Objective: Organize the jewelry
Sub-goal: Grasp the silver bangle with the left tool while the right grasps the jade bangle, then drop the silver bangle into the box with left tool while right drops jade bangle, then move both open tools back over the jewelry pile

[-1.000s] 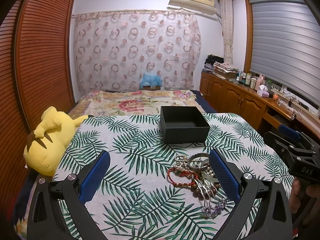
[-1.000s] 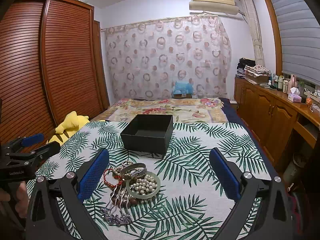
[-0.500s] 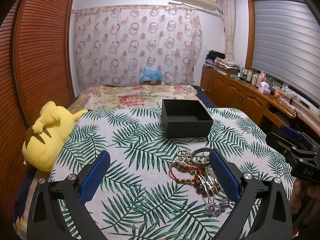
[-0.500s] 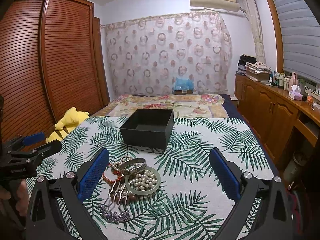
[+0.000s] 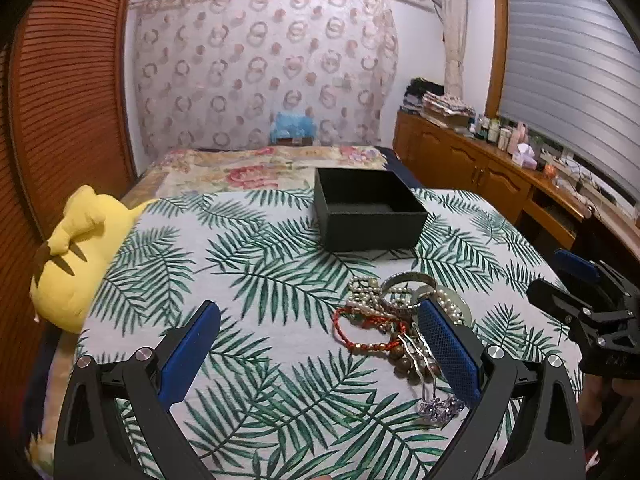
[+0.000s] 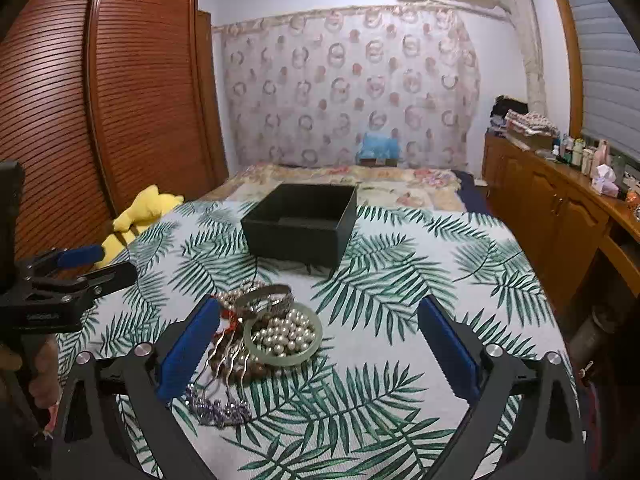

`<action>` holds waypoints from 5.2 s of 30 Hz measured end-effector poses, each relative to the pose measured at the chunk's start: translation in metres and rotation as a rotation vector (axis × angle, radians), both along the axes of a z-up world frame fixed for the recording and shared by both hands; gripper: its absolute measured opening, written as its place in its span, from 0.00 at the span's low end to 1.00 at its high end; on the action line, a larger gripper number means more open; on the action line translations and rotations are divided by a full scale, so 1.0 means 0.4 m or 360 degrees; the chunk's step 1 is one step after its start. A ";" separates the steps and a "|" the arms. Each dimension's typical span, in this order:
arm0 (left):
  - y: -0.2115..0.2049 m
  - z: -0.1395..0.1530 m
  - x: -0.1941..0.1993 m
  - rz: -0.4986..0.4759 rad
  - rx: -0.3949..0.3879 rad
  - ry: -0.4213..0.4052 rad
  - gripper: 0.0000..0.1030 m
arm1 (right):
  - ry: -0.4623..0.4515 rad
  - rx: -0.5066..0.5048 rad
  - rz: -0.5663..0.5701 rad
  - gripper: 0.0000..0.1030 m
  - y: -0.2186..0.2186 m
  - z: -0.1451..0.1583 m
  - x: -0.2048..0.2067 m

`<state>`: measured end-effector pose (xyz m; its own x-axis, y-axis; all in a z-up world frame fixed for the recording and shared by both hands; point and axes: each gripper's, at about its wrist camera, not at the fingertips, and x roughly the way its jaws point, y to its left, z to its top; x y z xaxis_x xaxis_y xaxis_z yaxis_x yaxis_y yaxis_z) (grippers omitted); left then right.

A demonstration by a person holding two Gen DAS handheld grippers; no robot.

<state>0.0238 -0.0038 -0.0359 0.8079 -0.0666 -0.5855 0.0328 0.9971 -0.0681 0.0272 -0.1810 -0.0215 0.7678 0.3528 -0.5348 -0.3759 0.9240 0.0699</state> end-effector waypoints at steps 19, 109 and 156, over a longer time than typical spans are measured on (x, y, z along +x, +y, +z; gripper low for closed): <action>-0.090 -0.071 0.169 -0.0335 -0.0106 0.0235 0.88 | 0.0148 -0.0088 0.0128 0.75 -0.010 -0.081 0.034; -0.064 0.000 0.491 -0.0251 0.0031 0.0228 0.56 | 0.0202 -0.0211 0.0286 0.72 0.048 0.032 0.421; 0.080 -0.084 0.239 -0.0156 -0.0034 0.0220 0.65 | 0.0193 -0.0197 0.0436 0.73 0.179 -0.001 0.426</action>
<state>0.1195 0.0283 -0.0696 0.7089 -0.1548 -0.6881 0.1186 0.9879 -0.1000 0.1974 -0.1093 -0.0220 0.5812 0.4644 -0.6682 -0.6078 0.7938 0.0230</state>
